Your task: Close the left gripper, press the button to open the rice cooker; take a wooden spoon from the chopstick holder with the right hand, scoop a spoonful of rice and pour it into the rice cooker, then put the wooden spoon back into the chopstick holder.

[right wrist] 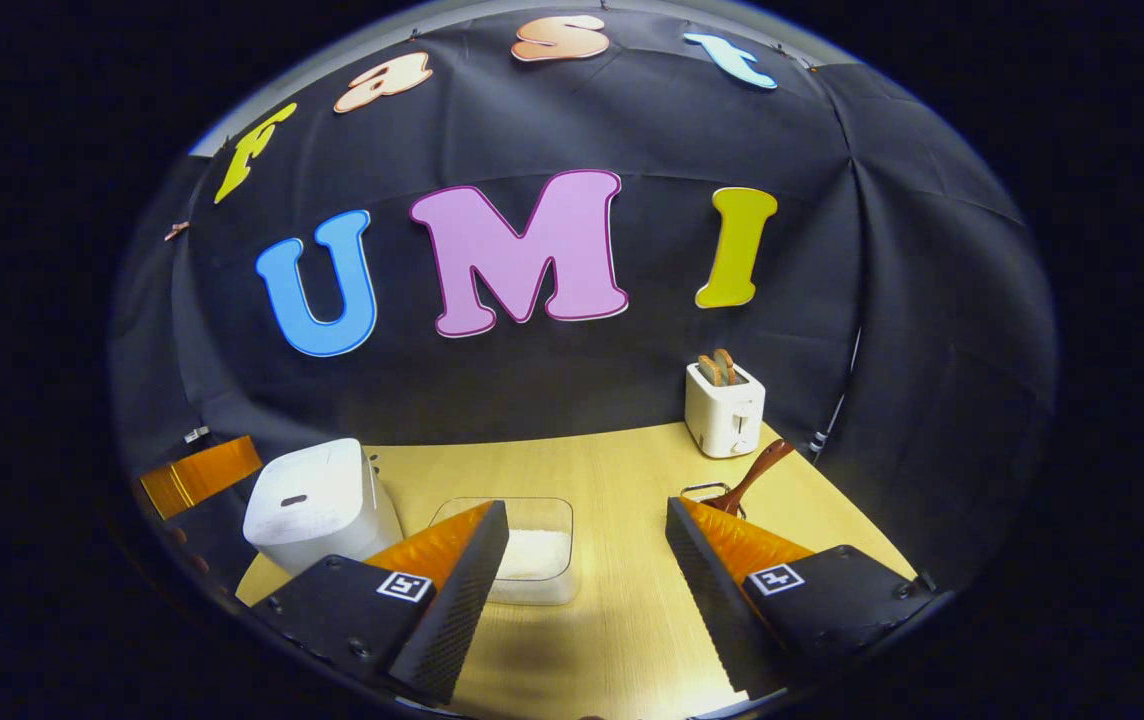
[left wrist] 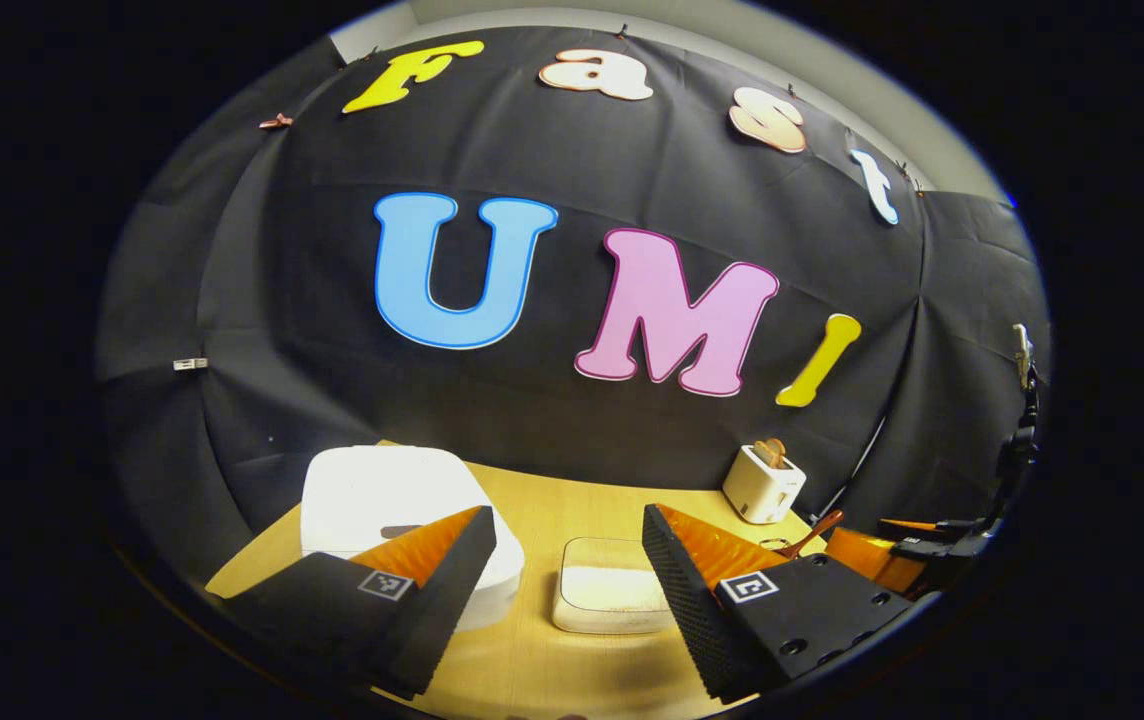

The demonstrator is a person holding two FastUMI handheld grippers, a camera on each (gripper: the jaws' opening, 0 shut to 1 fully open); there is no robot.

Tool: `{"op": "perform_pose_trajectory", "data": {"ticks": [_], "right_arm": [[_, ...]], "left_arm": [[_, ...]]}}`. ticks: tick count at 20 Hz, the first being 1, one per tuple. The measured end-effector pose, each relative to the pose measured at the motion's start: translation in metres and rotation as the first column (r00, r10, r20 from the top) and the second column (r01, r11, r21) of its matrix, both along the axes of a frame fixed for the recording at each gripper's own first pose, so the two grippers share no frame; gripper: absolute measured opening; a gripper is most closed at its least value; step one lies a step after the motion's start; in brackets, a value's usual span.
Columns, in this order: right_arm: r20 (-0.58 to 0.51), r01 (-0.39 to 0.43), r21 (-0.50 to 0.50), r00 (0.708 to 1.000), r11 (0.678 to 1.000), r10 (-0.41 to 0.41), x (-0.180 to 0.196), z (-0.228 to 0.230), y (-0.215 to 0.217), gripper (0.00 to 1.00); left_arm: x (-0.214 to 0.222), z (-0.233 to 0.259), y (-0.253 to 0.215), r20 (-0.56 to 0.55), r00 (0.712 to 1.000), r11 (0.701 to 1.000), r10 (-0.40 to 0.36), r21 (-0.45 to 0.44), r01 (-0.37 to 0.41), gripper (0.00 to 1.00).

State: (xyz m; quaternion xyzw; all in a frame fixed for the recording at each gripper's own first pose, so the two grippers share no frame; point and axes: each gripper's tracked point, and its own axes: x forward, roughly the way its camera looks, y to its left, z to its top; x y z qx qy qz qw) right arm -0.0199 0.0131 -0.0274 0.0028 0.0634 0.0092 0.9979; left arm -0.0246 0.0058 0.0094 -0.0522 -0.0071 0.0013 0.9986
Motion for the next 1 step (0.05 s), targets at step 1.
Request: {"op": "perform_pose_trajectory", "data": {"ticks": [1], "right_arm": [[-0.009, -0.005, -0.009, 1.000, 1.000, 0.005, -0.0002, -0.0025, 0.0009, 0.98]], "left_arm": [[0.0007, -0.0023, -0.0043, -0.013, 1.000, 1.000, -0.013, 0.004, 0.013, 0.95]]}}
